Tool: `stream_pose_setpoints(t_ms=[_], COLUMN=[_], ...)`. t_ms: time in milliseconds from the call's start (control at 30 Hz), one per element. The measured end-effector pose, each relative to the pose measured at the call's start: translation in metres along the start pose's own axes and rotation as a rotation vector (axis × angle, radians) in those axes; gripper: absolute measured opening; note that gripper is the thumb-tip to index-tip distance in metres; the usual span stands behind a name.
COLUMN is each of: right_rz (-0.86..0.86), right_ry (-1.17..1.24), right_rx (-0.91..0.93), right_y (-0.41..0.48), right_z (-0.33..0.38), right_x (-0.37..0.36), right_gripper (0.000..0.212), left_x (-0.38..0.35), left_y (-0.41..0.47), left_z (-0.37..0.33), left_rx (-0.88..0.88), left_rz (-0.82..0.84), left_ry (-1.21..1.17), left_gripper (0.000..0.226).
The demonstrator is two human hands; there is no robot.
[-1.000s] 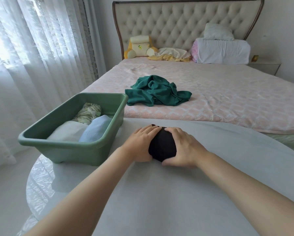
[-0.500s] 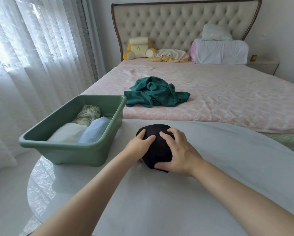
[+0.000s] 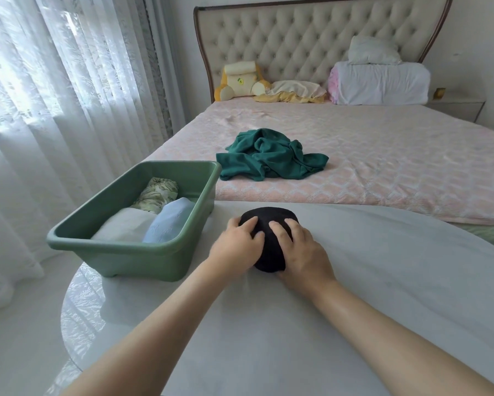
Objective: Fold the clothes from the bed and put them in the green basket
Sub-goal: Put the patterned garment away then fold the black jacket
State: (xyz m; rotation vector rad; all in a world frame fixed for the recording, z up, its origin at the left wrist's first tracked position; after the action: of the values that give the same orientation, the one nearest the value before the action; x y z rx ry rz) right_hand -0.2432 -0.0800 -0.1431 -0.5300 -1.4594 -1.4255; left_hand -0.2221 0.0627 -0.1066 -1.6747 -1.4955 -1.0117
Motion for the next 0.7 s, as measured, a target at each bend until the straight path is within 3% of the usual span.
stream_pose_setpoints(t_ms=[100, 200, 367, 567, 700], right_rz=[-0.066, -0.150, -0.235, -0.217, -0.169], right_ry=[0.005, 0.010, 0.004, -0.069, -0.038], right_rx=[0.037, 0.034, 0.135, 0.248, 0.259], right_y=[0.012, 0.035, 0.088, 0.163, 0.211], right_z=[0.007, 0.019, 0.058, 0.125, 0.160], right_x=[0.011, 0.030, 0.061, 0.059, 0.048], right_gripper=[0.097, 0.086, 0.078, 0.087, 0.083], left_x=[0.003, 0.012, 0.087, 0.164, 0.204], left_y=[-0.008, -0.003, 0.015, 0.054, 0.075], left_z=[-0.018, -0.015, -0.004, 0.063, 0.114], left_rx=[-0.345, -0.407, -0.513, -0.458, -0.359], left_rz=[0.045, 0.071, -0.298, -0.315, -0.335], left_ry=[0.173, 0.235, 0.170, 0.083, 0.011], left_gripper=[0.089, 0.120, 0.095, 0.101, 0.096])
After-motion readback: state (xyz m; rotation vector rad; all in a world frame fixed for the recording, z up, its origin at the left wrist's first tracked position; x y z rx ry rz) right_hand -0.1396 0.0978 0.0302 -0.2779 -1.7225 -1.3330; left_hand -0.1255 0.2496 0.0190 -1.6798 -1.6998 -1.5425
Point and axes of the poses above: each hand's wrist, its own y-axis towards the middle knuckle, its own x-axis out of the back of the hand, z = x × y, the point moved 7 cm from there along y, towards the middle knuckle, and after that the axes turned 6 degrees about y, right-handed, at the moved point
